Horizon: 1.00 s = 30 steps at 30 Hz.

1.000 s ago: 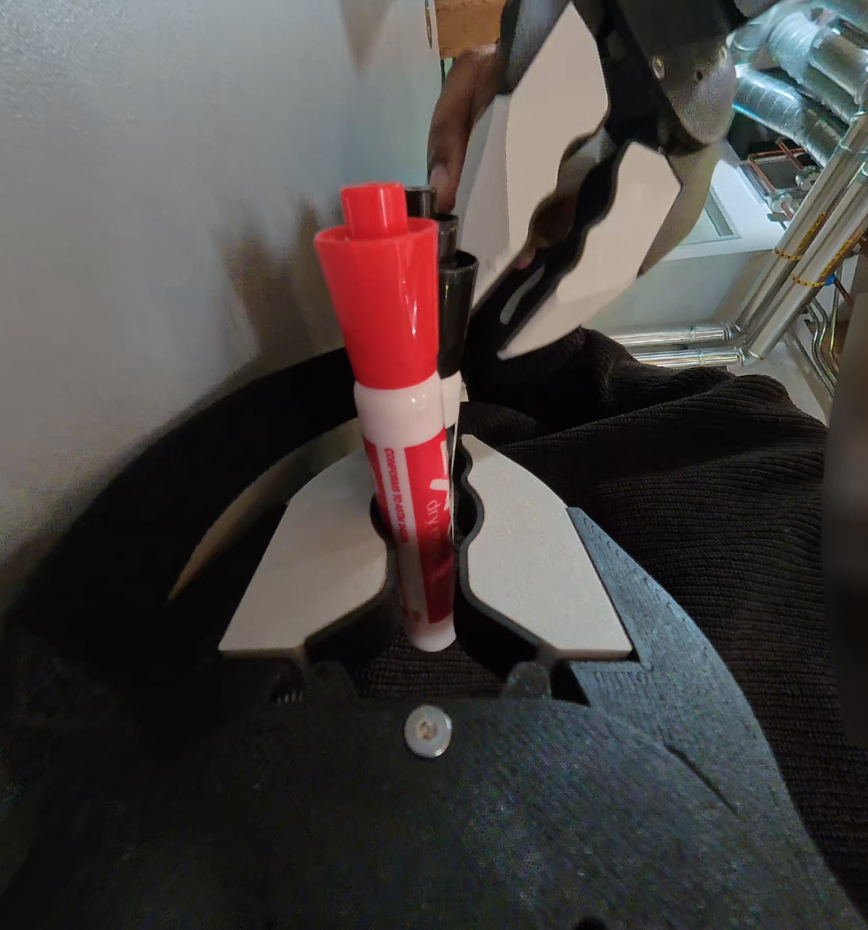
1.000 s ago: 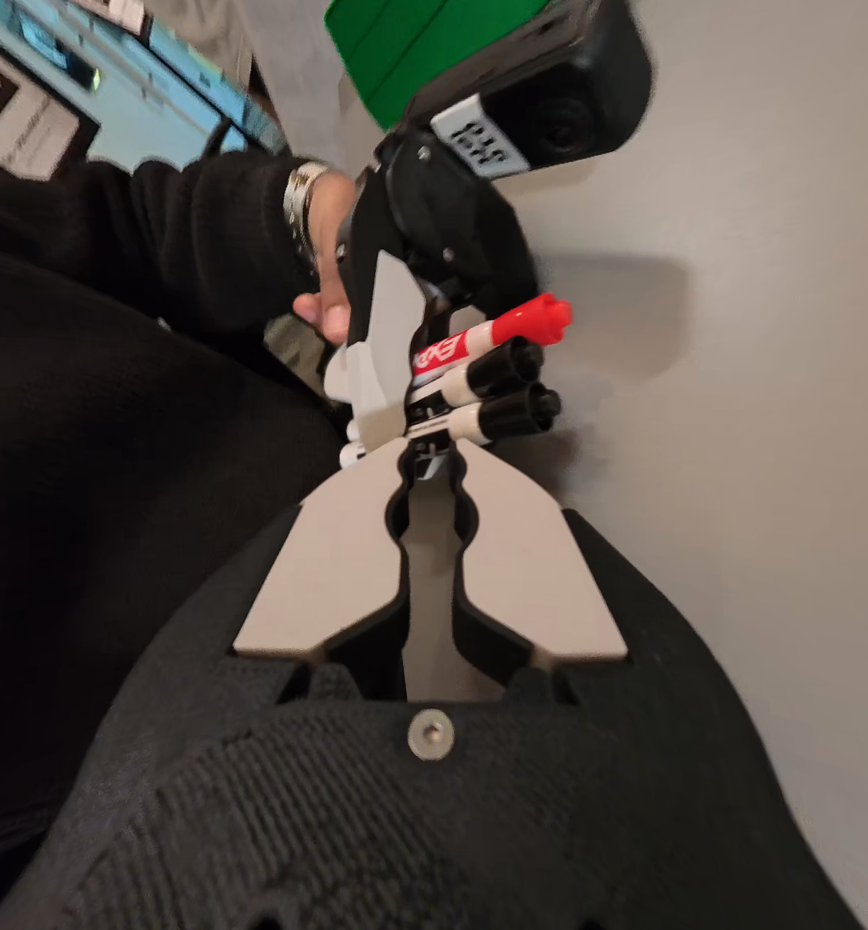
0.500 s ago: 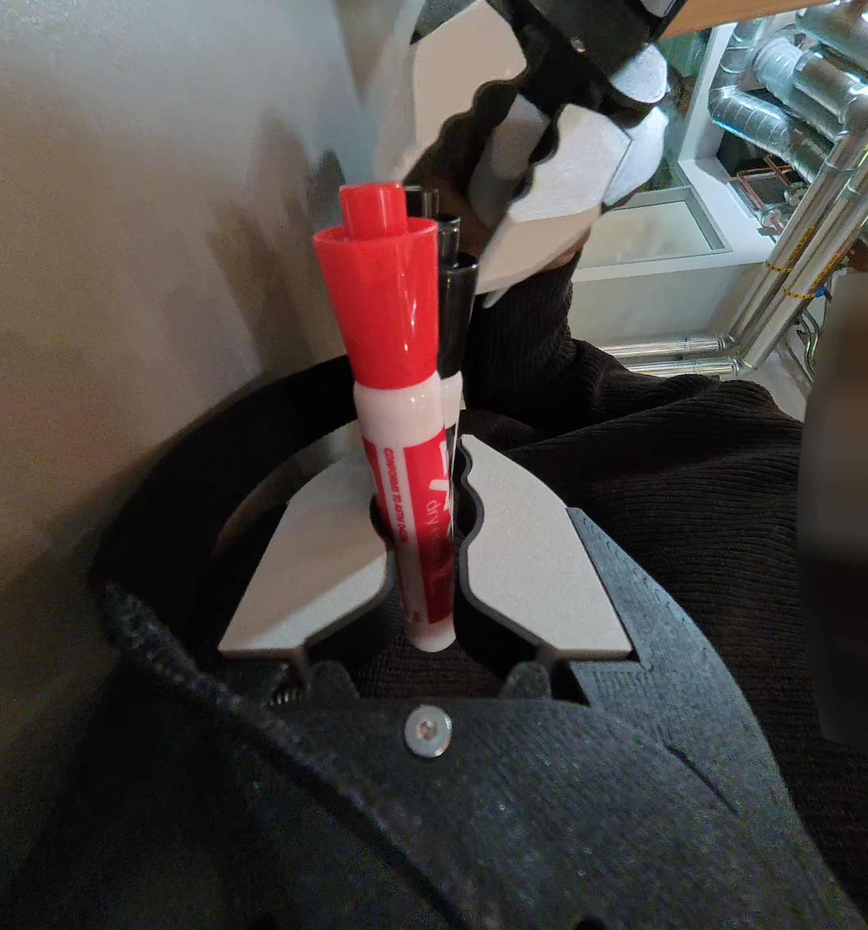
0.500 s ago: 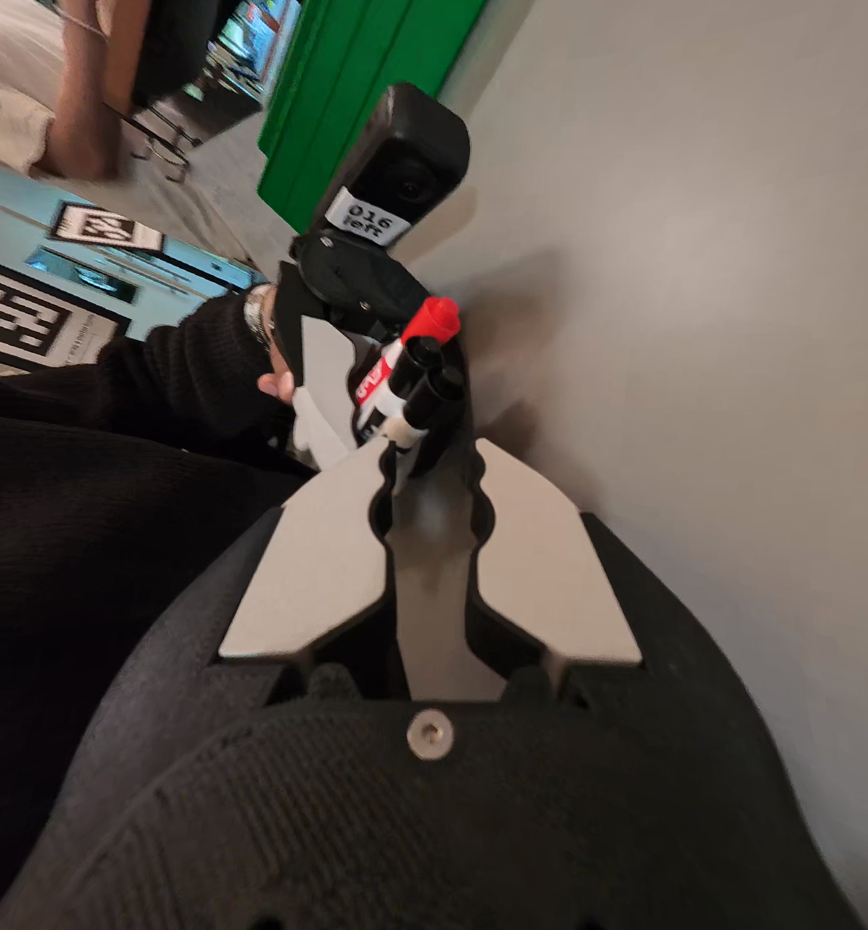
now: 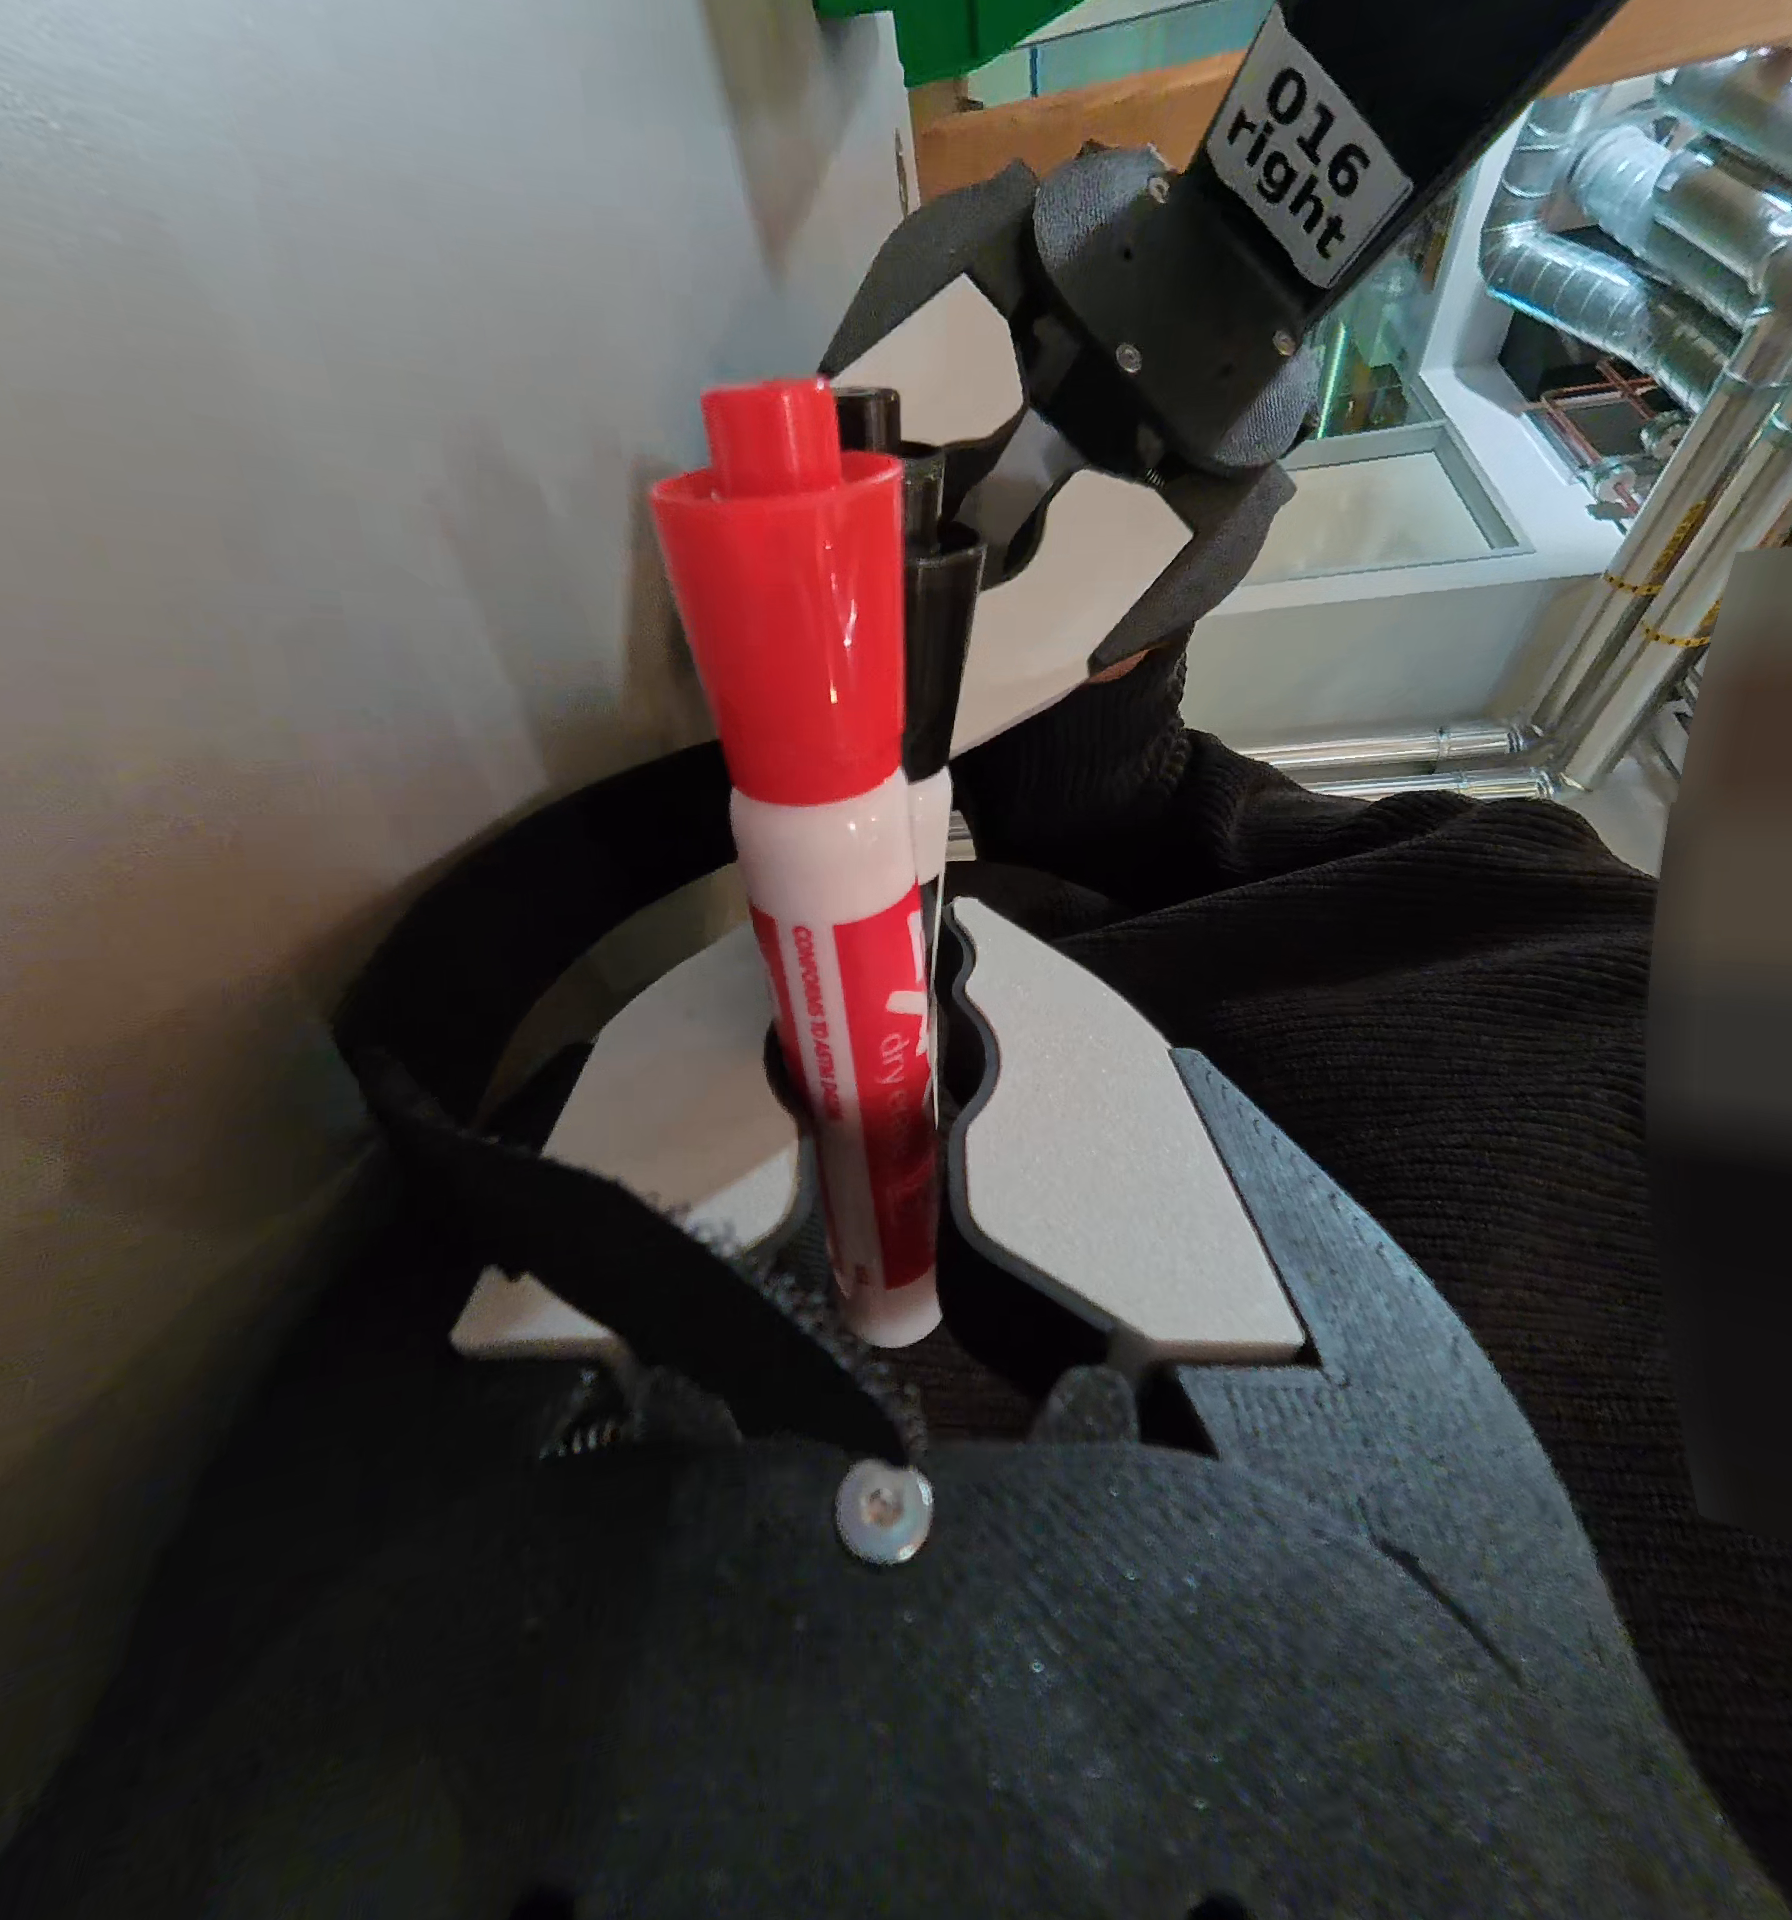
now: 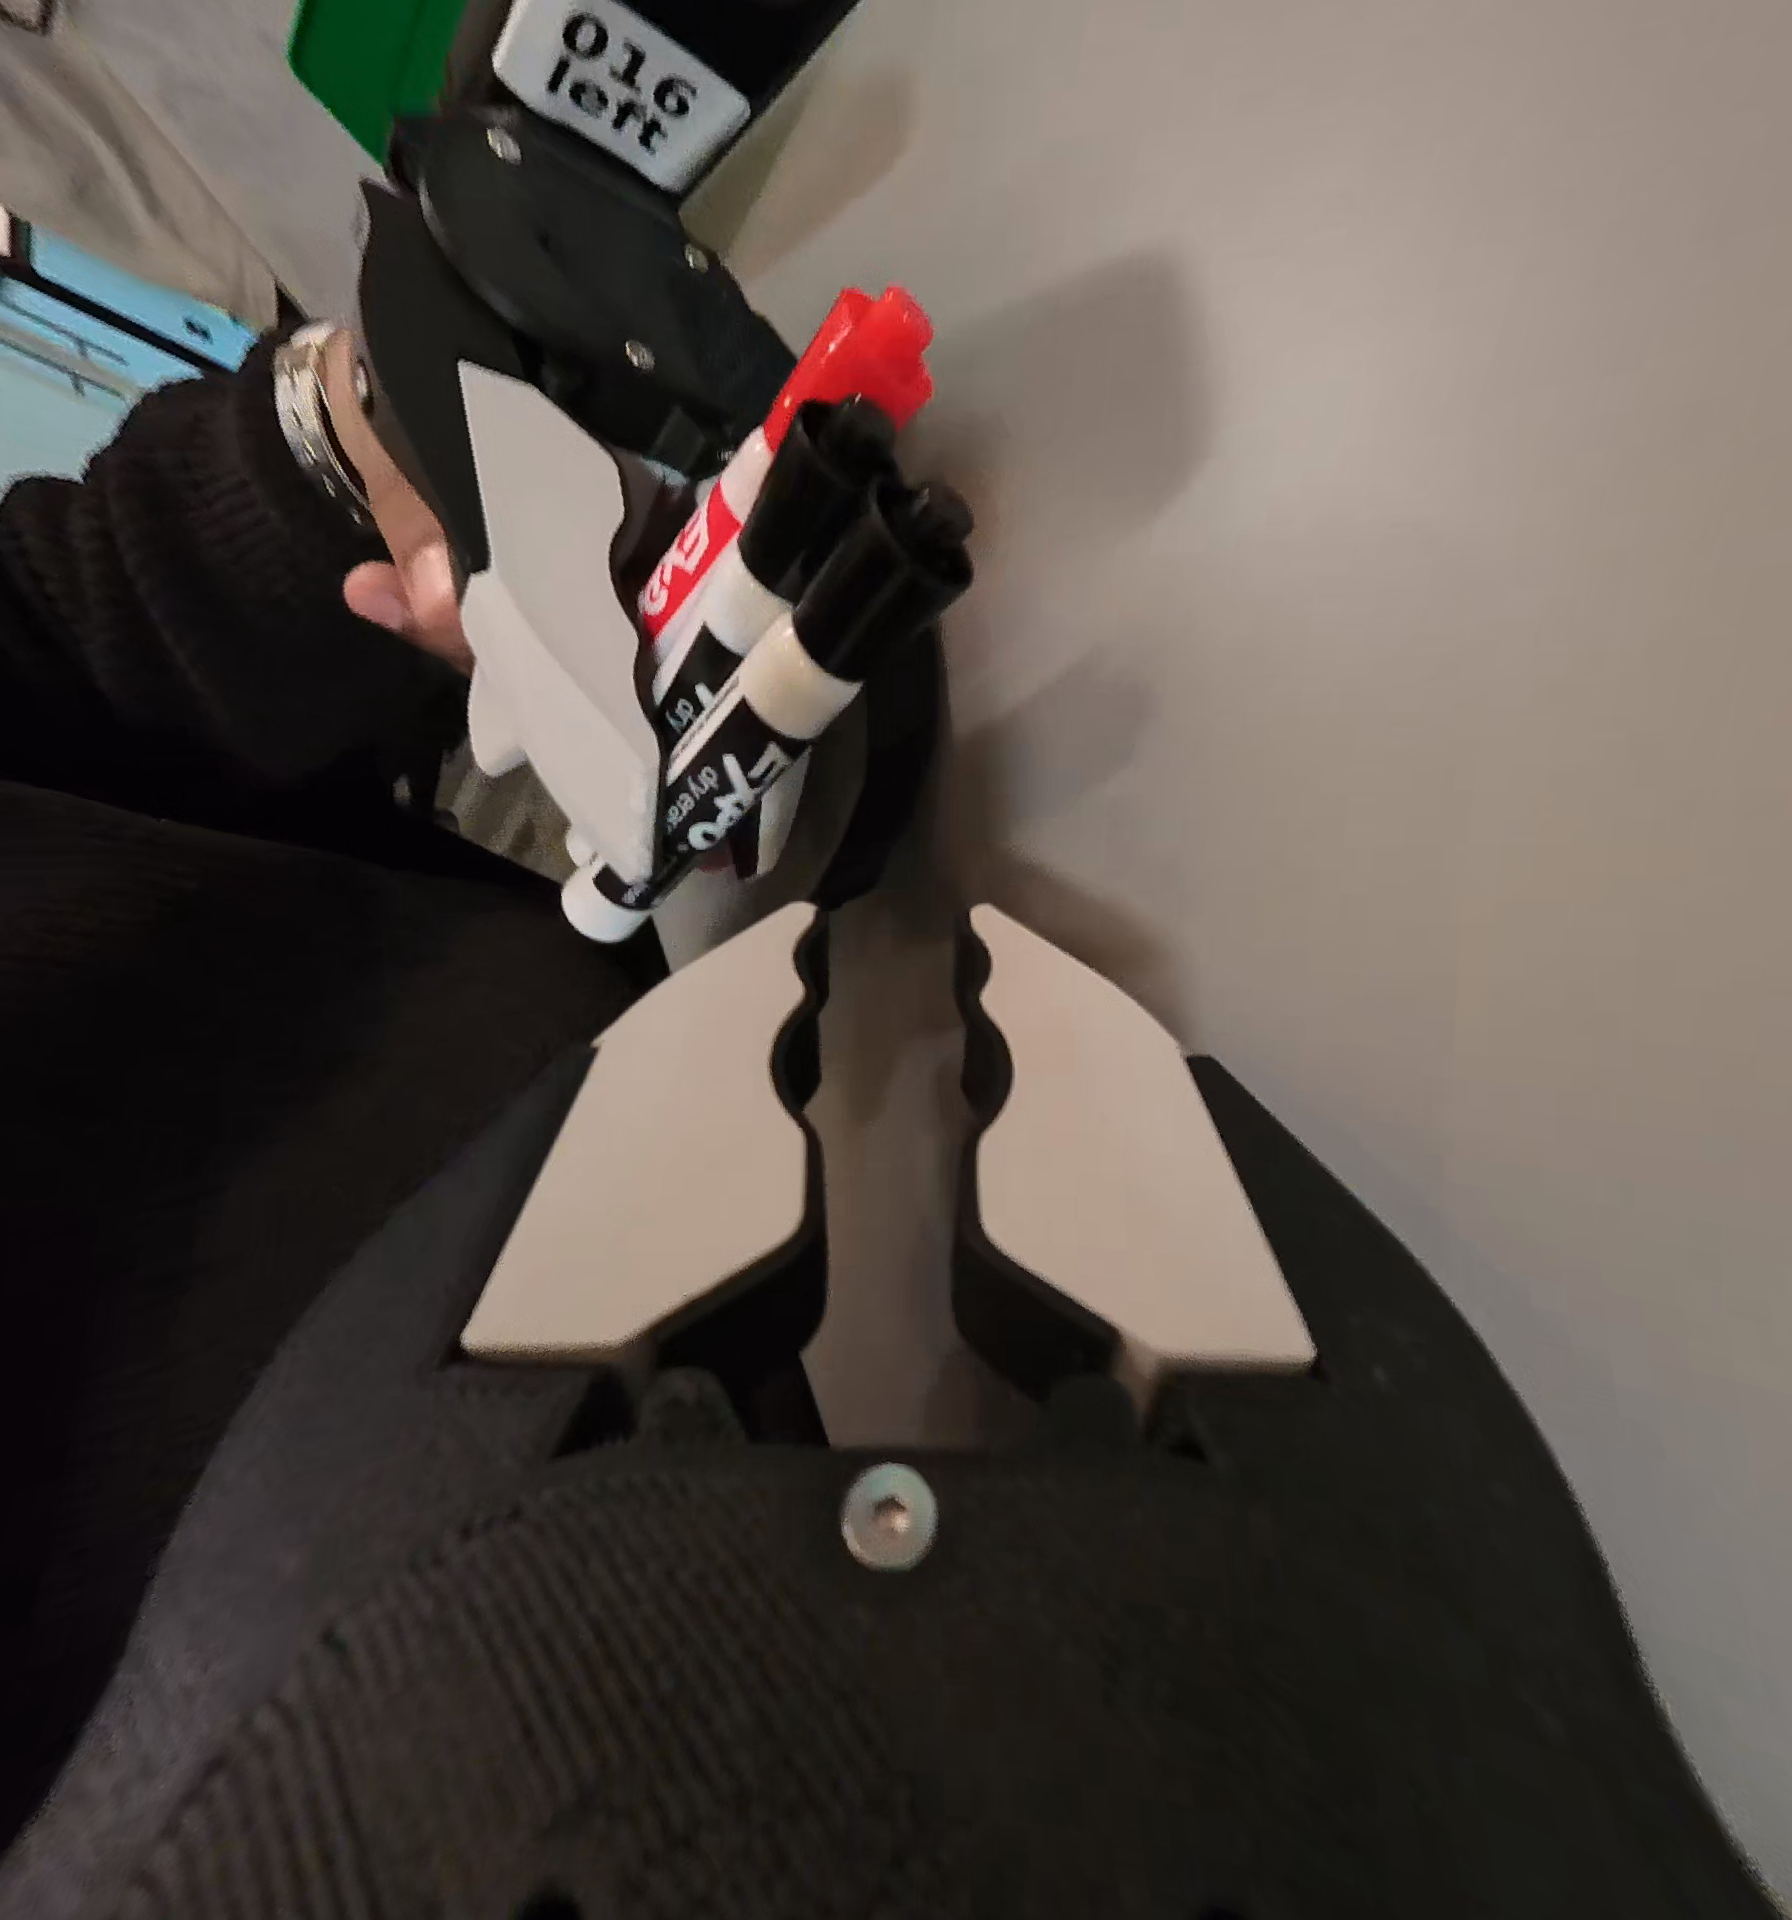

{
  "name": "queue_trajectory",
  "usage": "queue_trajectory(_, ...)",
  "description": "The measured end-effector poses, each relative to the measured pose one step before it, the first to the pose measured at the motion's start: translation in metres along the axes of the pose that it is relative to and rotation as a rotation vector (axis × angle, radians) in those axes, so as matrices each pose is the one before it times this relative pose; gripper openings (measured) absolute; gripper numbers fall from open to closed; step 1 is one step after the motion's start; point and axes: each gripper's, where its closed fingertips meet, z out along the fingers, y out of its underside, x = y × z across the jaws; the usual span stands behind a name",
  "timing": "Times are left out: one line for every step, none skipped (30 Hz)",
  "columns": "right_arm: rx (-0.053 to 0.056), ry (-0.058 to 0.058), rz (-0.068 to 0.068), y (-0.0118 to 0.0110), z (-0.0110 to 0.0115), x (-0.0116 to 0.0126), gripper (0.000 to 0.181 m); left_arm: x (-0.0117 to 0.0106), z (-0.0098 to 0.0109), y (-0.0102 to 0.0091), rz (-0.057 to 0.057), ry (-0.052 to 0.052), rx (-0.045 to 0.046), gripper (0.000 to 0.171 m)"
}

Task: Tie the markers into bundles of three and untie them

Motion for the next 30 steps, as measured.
queue_trajectory(-0.0175,0.0122,-0.0198,0.00228,0.00042,0.00169,0.021,-0.00057,-0.00016,0.00025,-0.0011,-0.0018,-0.00189,0.019)
queue_trajectory(-0.0158,0.0162,-0.019,0.00218,0.00045,0.00251,0.019,-0.00086,-0.00015,0.00023,-0.0015,-0.0043,-0.00174,0.019)
queue_trajectory(-0.0141,0.0084,-0.0135,0.00217,0.00074,0.00153,0.019,-0.00126,-0.00008,0.00031,-0.0009,-0.0072,-0.00201,0.019)
queue_trajectory(-0.0093,-0.0112,-0.0008,0.00154,0.00099,-0.00136,0.019,-0.00141,0.00004,0.00034,-0.0007,-0.0076,-0.00246,0.019)
queue_trajectory(0.004,-0.0336,0.014,-0.00023,0.00122,-0.00453,0.02,-0.00139,-0.00002,0.00013,-0.0023,-0.0065,-0.00136,0.019)
queue_trajectory(0.0152,-0.0497,0.0285,-0.00206,0.00118,-0.00663,0.021,-0.00021,0.00008,0.0,-0.0039,0.0024,-0.00029,0.019)
queue_trajectory(0.0188,-0.0486,0.0368,-0.00272,0.00098,-0.00598,0.023,-0.00021,-0.00014,-0.00031,-0.0034,0.0016,0.00088,0.019)
queue_trajectory(0.0166,-0.0327,0.03,-0.00232,0.00073,-0.00364,0.026,0.0,-0.00005,-0.00004,-0.0015,0.0009,-0.00057,0.019)
queue_trajectory(0.0095,-0.0077,0.0174,-0.00135,0.0002,-0.00004,0.028,-0.00006,0.00002,0.00001,-0.0011,-0.0003,0.00002,0.019)
queue_trajectory(0.0019,0.0164,0.0071,-0.00036,-0.00031,0.00338,0.028,-0.0001,-0.00001,0.00001,0.0002,-0.0007,-0.00008,0.019)
queue_trajectory(-0.0021,0.0271,0.0015,0.00037,-0.00027,0.00484,0.029,-0.00006,0.00004,0.00013,0.0002,-0.0006,-0.00067,0.019)
queue_trajectory(-0.0015,0.0159,0.004,0.00016,-0.00001,0.00332,0.03,-0.00006,0.00006,-0.00007,-0.0004,0.0001,-0.00007,0.019)
queue_trajectory(0.004,-0.0067,0.0117,-0.00075,0.00009,-0.00012,0.029,-0.00005,-0.00005,-0.00002,-0.0008,0.0009,0.00002,0.019)
queue_trajectory(0.0087,-0.0181,0.0184,-0.00134,0.00056,-0.0017,0.03,0.00001,0.0,-0.00012,-0.0009,0.0012,0.0001,0.019)
queue_trajectory(0.0074,-0.017,0.0185,-0.00126,0.00097,-0.00159,0.03,-0.00004,-0.00009,-0.00015,-0.0013,0.0008,0.00068,0.019)
queue_trajectory(0.0023,-0.0071,0.0141,-0.00042,0.00116,-0.00005,0.03,-0.00009,0.00004,0.00001,-0.0008,0.0004,0.00012,0.019)
queue_trajectory(-0.0012,0.0025,0.0076,-0.00009,0.00107,0.00114,0.028,-0.00004,0.0,0.0,0.0001,-0.0002,0.0,0.019)
queue_trajectory(-0.0011,0.0062,0.0015,-0.0002,0.00077,0.00127,0.023,-0.00001,-0.00008,-0.00011,0.0001,-0.0006,0.00041,0.019)
queue_trajectory(-0.0024,0.0099,-0.0012,0.0,0.00061,0.0017,0.019,-0.00003,0.0,-0.00001,0.0001,-0.0002,0.00007,0.019)
queue_trajectory(-0.0021,0.012,-0.0022,0.0002,0.00024,0.00201,0.012,0.00007,-0.00003,0.00002,0.0,-0.0002,0.00043,0.019)
queue_trajectory(-0.002,0.0049,-0.0013,0.00041,0.00019,0.00121,0.006,-0.00003,-0.00006,-0.00009,-0.0003,-0.0002,0.00037,0.019)
queue_trajectory(-0.0009,-0.0036,0.0021,0.00024,-0.00021,-0.00008,0.004,-0.00005,0.00004,-0.00002,-0.0003,0.0002,0.00025,0.019)
queue_trajectory(0.0029,-0.0076,0.0037,-0.0002,-0.00048,-0.00066,0.004,0.00005,-0.00007,-0.00008,-0.0002,0.0004,0.00027,0.019)
queue_trajectory(0.0049,-0.0085,0.0026,-0.00062,-0.00095,-0.00104,0.003,-0.00004,-0.00006,-0.00005,-0.0007,0.0003,0.00014,0.019)
queue_trajectory(0.004,-0.0101,0.0001,-0.00064,-0.0011,-0.0016,0.003,-0.00009,0.00001,0.00003,0.0001,0.0001,-0.00015,0.019)
queue_trajectory(0.0053,-0.0145,-0.0004,-0.00082,-0.00112,-0.00245,0.003,-0.00002,0.00001,-0.00001,-0.0001,-0.0002,0.00009,0.019)
queue_trajectory(0.0082,-0.0273,0.0015,-0.00115,-0.00076,-0.00453,0.003,0.00002,0.00002,-0.00003,-0.0002,0.0,0.00026,0.019)
queue_trajectory(0.0073,-0.0416,0.0056,-0.00099,-0.00071,-0.00682,0.003,-0.00001,0.00002,0.00001,-0.0008,0.0003,0.00067,0.019)
queue_trajectory(0.0084,-0.0484,0.0068,-0.00131,-0.0005,-0.00794,0.003,0.0,0.00013,0.0,-0.0001,0.0006,-0.00026,0.019)
queue_trajectory(0.011,-0.0402,0.0067,-0.00185,-0.0002,-0.00683,0.004,-0.00001,0.00008,0.00006,0.0001,-0.0001,-0.00013,0.019)
